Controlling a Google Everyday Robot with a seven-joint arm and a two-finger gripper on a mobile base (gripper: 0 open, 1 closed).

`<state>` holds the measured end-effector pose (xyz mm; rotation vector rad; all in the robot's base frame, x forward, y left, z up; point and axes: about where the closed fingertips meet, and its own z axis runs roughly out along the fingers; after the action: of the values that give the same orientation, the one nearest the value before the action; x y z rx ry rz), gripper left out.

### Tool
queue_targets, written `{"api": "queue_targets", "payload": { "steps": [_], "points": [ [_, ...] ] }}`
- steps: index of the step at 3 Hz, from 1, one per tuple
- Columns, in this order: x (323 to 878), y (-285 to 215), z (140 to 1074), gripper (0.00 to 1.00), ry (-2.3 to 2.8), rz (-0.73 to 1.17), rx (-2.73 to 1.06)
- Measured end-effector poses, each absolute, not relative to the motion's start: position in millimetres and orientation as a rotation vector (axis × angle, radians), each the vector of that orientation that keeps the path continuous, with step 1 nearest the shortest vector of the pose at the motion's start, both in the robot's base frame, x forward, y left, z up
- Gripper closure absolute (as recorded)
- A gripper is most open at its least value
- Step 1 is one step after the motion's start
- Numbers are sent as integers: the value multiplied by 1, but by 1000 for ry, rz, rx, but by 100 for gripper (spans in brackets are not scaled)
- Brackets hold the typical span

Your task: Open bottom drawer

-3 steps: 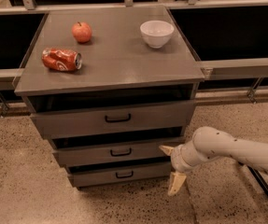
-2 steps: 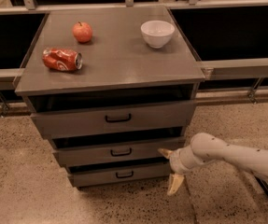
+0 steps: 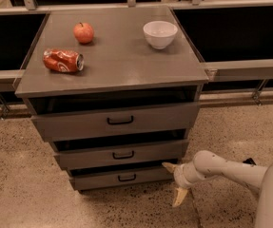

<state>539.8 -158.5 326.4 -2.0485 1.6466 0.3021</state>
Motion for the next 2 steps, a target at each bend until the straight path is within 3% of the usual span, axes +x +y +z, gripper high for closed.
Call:
{"api": "queue_targets", "payload": {
  "steps": [2],
  "points": [
    [547, -161, 303, 0, 1661, 244, -2112]
  ]
}}
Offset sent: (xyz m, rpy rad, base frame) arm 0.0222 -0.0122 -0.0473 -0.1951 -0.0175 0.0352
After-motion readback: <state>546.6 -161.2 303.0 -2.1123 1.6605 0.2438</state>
